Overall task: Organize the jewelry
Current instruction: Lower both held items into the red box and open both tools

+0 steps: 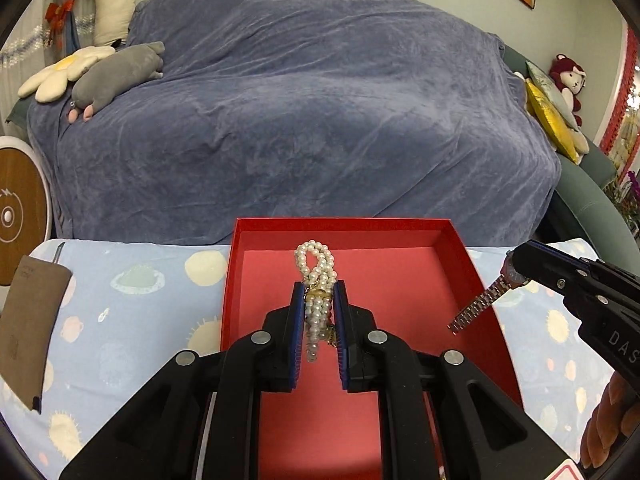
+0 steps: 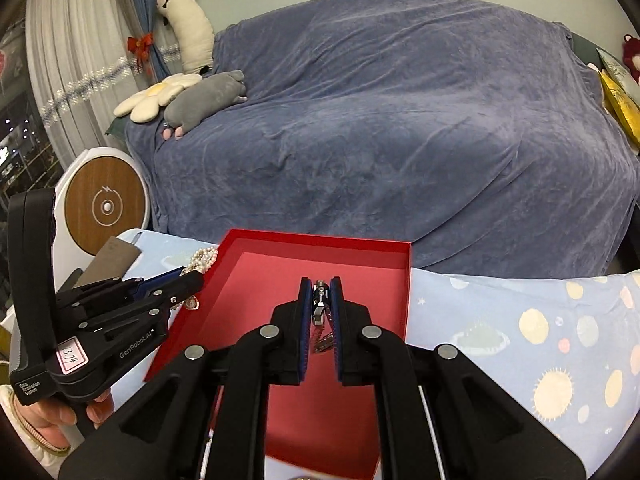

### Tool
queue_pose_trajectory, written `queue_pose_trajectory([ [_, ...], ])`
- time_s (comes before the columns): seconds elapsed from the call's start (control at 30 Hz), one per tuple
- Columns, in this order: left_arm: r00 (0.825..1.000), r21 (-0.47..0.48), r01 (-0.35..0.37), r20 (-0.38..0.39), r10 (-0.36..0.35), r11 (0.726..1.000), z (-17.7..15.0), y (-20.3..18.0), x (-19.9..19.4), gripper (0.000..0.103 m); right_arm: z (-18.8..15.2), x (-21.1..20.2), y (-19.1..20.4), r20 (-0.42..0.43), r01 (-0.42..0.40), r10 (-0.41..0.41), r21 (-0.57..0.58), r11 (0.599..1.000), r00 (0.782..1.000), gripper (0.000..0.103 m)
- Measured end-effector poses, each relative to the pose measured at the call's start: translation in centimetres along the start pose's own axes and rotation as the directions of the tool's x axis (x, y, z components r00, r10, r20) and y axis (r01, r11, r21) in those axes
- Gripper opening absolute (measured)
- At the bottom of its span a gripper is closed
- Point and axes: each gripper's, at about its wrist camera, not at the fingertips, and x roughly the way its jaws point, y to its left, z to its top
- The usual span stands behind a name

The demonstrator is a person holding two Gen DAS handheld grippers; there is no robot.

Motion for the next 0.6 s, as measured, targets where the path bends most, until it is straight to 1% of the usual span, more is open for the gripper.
queue_pose_trajectory([
  [0.13,0.999,0.021,-0.013,-0.035,0.014,1.0,0.7,0.1,3.8,0.012,0.2,4.3,-1.5,-0.041,0.033,-0.033,0.015,0.999,0.999,0.009],
  [0.2,0.998,0.017,-0.031,-0.047,0.032,0.999,0.9,0.2,5.2,0.012,0.2,6.0,-1.9,-0.065,0.049,-0.048,0.011,0.999,0.997,0.009],
  [0.27,0.998,0.011,-0.031,-0.055,0.031,0.999,1.0,0.5,6.2,0.012,0.3,7.1,-2.3,-0.067,0.064,-0.063,0.01,0.998,0.996,0.009],
  [0.33,0.998,-0.009,-0.036,-0.056,0.036,0.999,1.2,0.9,6.7,0.015,0.3,7.2,-2.2,-0.046,0.076,-0.075,0.01,0.997,0.996,0.012],
  [0.37,0.998,-0.02,-0.035,-0.053,0.034,0.999,1.3,1.0,6.6,0.018,0.3,6.9,-2.2,-0.036,0.075,-0.075,0.011,0.997,0.997,0.014],
  [0.4,0.998,-0.029,-0.038,-0.05,0.037,0.999,1.4,1.2,6.6,0.027,0.4,6.5,-2.3,-0.023,0.078,-0.077,0.01,0.997,0.997,0.019],
  [0.43,0.998,-0.039,-0.045,-0.043,0.043,0.998,1.5,1.3,6.2,0.032,0.4,5.9,-2.2,-0.007,0.082,-0.082,0.007,0.997,0.997,0.024],
  [0.47,0.998,-0.046,-0.05,-0.029,0.049,0.998,1.5,1.4,5.6,0.042,0.2,4.9,-2.1,0.01,0.081,-0.081,0.003,0.997,0.997,0.026],
  [0.5,0.998,-0.05,-0.057,-0.015,0.056,0.997,1.6,1.4,5.0,0.049,0.1,4.1,-2.1,0.02,0.075,-0.075,0.004,0.997,0.997,0.031],
  [0.53,0.998,-0.05,-0.065,-0.002,0.065,0.997,1.5,1.4,4.2,0.051,0.0,3.1,-2.1,0.028,0.068,-0.068,0.008,0.998,0.997,0.034],
  [0.6,0.997,-0.054,-0.07,0.018,0.072,0.996,0.9,1.5,2.0,0.063,-0.7,0.7,-1.9,0.034,0.056,-0.056,0.012,0.998,0.998,0.035],
])
